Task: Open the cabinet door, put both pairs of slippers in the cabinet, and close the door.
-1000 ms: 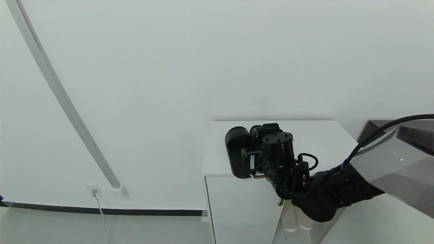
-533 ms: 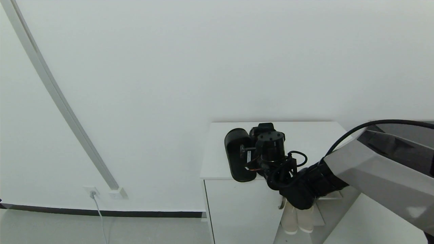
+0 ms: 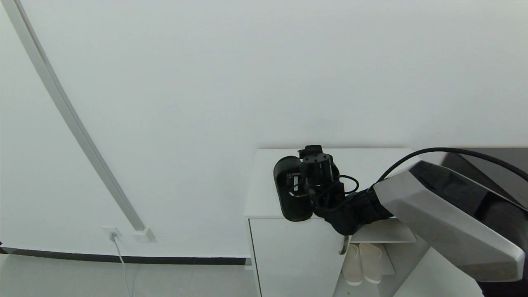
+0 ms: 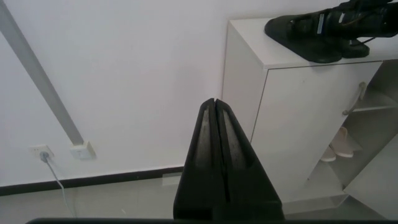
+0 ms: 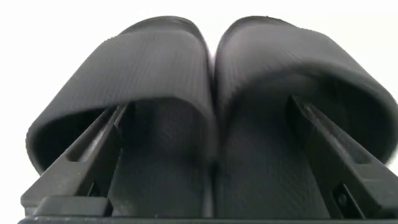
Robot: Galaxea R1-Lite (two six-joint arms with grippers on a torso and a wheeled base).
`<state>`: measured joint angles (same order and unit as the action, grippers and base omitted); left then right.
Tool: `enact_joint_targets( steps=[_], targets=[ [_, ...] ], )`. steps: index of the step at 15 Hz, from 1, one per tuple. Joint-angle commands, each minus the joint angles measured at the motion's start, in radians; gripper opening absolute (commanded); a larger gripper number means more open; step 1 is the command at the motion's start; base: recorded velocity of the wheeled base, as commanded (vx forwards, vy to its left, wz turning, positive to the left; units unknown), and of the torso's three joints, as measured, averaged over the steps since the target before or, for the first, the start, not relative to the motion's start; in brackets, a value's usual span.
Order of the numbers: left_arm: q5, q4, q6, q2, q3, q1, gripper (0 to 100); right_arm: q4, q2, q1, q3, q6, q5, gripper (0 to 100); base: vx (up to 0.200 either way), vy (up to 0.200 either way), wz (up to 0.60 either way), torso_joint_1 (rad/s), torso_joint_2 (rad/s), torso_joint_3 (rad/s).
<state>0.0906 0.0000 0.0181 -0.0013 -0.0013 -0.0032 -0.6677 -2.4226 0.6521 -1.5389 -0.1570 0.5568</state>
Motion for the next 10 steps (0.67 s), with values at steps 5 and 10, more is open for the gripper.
enact_joint_targets(
  steps=[5,10],
  targets=[
    [0.0,0.0,0.002,0.001,0.0,0.0,0,0.028,-0.049,-0.006,-0.092,0.001,0.0,100,0.0,0.0,0.0,0.0,0.0,0.0],
    [0.0,0.0,0.0,0.001,0.0,0.0,0,0.033,-0.044,-0.006,-0.086,0.005,0.0,0,0.0,0.0,0.0,0.0,0.0,0.0]
  ],
)
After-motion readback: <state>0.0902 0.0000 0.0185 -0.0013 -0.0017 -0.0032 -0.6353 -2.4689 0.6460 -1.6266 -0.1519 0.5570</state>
